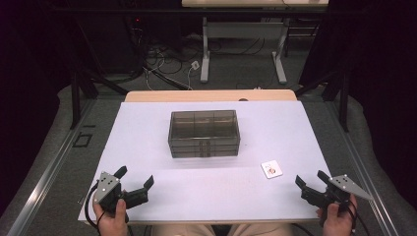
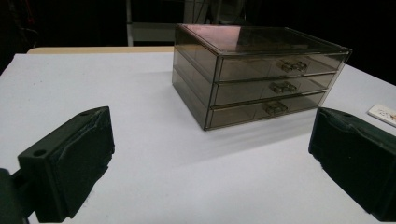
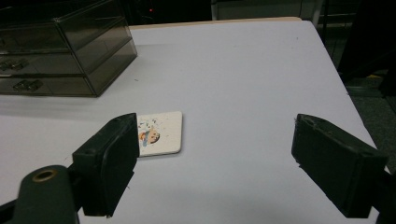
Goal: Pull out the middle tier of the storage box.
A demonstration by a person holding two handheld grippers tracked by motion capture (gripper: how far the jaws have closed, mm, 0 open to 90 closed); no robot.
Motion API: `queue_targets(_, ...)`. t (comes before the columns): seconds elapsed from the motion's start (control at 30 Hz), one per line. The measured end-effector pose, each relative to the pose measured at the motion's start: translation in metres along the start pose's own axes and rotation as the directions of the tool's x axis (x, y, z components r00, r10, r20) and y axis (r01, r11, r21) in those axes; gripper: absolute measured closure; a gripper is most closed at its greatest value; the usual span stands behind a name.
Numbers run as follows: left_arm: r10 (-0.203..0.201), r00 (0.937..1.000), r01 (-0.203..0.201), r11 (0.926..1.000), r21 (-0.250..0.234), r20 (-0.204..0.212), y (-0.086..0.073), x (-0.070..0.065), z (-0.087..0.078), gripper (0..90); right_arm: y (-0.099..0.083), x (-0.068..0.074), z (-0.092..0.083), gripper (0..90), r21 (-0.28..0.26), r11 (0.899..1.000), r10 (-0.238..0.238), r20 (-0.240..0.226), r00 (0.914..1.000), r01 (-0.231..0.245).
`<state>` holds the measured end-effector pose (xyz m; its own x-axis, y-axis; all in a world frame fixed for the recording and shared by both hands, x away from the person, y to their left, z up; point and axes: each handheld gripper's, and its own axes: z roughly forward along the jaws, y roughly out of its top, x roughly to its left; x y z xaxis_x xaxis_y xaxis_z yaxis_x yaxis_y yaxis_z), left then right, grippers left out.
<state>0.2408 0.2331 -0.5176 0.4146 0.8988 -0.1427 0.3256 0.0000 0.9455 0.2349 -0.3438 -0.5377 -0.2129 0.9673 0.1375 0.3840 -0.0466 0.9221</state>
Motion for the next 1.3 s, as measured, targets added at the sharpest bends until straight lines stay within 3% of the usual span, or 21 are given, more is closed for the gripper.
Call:
queue_targets(0.2, 0.008, 0.9994, -0.008, 0.9999, 0.013, 0.033, 0.000, -0.003, 0.005, 0.3, -0.001, 0.000, -0.002, 15.0, -0.005, 1.000, 0.000, 0.008, 1.0000, 0.000)
queue_targets(0.4, 0.039, 0.9972, -0.042, 0.9984, 0.039, 0.064, 0.000, -0.009, 0.009, 0.3, -0.001, -0.001, -0.003, 15.0, 0.001, 1.000, -0.008, 0.007, 0.9999, 0.008)
queue_targets(0.63, 0.035, 0.9947, -0.041, 0.9973, 0.060, 0.096, -0.001, -0.013, 0.012, 0.3, -0.001, 0.000, -0.002, 15.0, 0.006, 1.000, -0.010, 0.008, 0.9999, 0.010)
queue_targets(0.77, 0.012, 0.9904, -0.023, 0.9967, 0.078, 0.138, -0.002, -0.016, 0.015, 0.4, -0.002, 0.000, 0.000, 15.0, -0.004, 1.000, -0.010, 0.002, 0.9999, 0.010)
queue_targets(0.83, 0.008, 0.9891, -0.022, 0.9957, 0.090, 0.147, -0.003, -0.019, 0.018, 1.0, -0.002, 0.002, 0.000, 14.9, 0.000, 1.000, 0.004, -0.001, 1.0000, -0.004)
queue_targets(1.0, 0.001, 0.9869, -0.019, 0.9938, 0.110, 0.162, -0.004, -0.024, 0.022, 1.6, -0.002, 0.001, 0.001, 15.0, 0.005, 1.000, -0.015, -0.003, 0.9999, 0.015)
queue_targets(1.3, -0.007, 0.9815, -0.022, 0.9884, 0.150, 0.192, -0.008, -0.033, 0.031, 1.9, -0.002, 0.001, 0.000, 15.0, 0.003, 1.000, -0.009, -0.007, 0.9999, 0.009)
